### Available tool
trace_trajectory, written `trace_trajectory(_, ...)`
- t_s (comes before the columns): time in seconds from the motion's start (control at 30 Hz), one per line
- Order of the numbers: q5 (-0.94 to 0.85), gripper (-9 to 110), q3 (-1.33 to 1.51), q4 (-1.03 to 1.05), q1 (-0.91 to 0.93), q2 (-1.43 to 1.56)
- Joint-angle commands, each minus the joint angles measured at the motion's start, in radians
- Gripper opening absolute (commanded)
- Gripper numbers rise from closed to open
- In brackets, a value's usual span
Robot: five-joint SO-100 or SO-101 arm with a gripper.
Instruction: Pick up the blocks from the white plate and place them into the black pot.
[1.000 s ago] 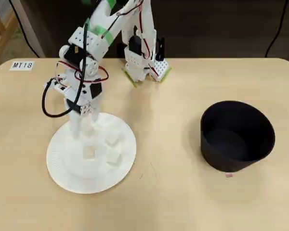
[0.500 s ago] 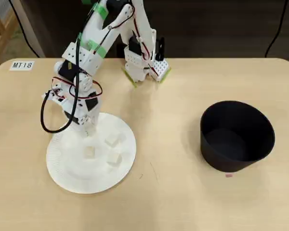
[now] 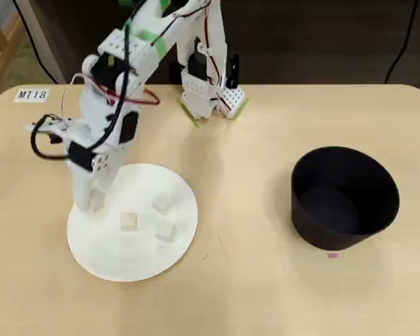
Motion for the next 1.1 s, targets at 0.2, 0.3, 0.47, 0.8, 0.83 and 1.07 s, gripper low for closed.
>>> trace_trajectory(0.2,0.02,-2,-0.063,0.11,-0.701,0.13)
trace_trajectory(0.3,0.012,-2,-0.043,0.084,-0.856,0.124)
trace_trajectory(0.47,0.011,-2,0.069,-0.067,-1.019,0.121)
trace_trajectory(0.8,0.043,-2,0.364,-0.316,-1.023,0.114)
trace_trajectory(0.83,0.043,-2,0.387,-0.336,-1.017,0.114)
trace_trajectory(1.07,0.057,-2,0.462,-0.408,-0.994,0.11)
